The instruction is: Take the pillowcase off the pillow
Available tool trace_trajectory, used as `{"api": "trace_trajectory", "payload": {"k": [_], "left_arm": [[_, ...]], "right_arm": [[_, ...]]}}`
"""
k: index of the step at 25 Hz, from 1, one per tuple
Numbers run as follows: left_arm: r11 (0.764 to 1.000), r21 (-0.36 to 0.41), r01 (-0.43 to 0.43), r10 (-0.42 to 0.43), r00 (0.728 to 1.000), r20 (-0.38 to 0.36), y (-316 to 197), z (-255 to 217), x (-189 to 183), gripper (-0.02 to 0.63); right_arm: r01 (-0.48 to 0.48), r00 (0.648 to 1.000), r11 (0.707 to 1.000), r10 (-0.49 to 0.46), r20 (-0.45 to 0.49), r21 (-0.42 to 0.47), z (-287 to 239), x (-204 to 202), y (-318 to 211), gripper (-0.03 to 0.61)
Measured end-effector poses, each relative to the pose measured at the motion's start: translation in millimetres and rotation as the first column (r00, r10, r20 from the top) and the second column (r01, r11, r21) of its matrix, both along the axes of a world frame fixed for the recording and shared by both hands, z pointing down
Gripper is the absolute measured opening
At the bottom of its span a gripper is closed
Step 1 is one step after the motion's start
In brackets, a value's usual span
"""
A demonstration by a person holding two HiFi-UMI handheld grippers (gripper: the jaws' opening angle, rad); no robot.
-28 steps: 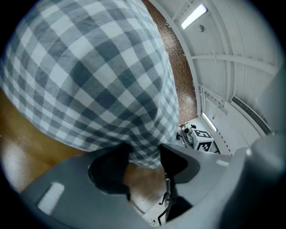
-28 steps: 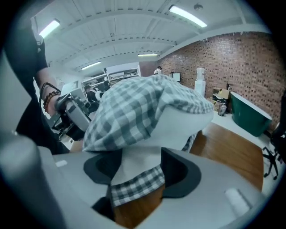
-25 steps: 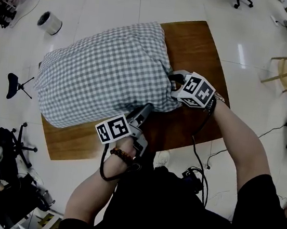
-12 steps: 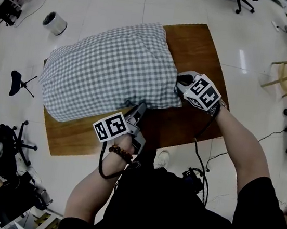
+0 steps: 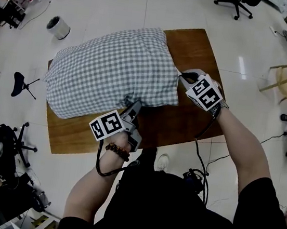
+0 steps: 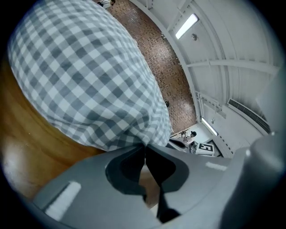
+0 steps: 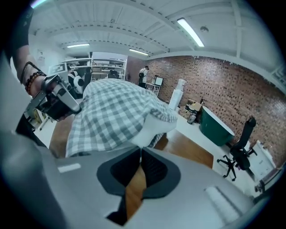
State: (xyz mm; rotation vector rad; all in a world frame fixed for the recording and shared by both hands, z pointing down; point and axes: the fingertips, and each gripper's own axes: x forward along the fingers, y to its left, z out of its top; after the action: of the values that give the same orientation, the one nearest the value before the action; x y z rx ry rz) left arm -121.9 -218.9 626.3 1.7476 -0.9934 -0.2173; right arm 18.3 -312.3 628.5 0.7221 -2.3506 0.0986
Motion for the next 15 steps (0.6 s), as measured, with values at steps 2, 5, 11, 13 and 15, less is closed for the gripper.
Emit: {"api": "trace_trajectory", "payload": {"k": [2,5,11,13,15], "left_arm": [[1.000,0.009,0.010,-0.010,1.000,0.005,4.3,-2.9,-2.8,0.012],[0.999,0.027,0.027,-0.027,1.000,0.009,9.7,-6.5,-4.4,0.011],[0.994,0.037,0.103,-0.104,0.994,0.030,20.7,-9.0,-27.0,0.005],[0.991,0.044,0.123,-0.125,0.992,0.036,26.2,-8.3,-34.7,0.005],[0.989,0.055,0.139,-0.141,0.989,0.043,31.5,-9.5,-41.8,0.004]], "right_arm": [[-0.013,1.000,1.000,0.013,-0.010,0.012,-2.2,3.2,3.1,0.014],[-0.038,0.999,0.999,0.039,-0.027,0.028,-3.7,9.9,6.4,0.012],[-0.155,0.987,0.987,0.156,-0.039,0.027,-4.7,32.3,5.5,0.011],[-0.178,0.983,0.984,0.179,-0.040,0.019,-1.4,42.4,9.3,0.011],[-0.188,0.981,0.982,0.189,-0.044,0.022,0.9,48.9,13.9,0.011]]}}
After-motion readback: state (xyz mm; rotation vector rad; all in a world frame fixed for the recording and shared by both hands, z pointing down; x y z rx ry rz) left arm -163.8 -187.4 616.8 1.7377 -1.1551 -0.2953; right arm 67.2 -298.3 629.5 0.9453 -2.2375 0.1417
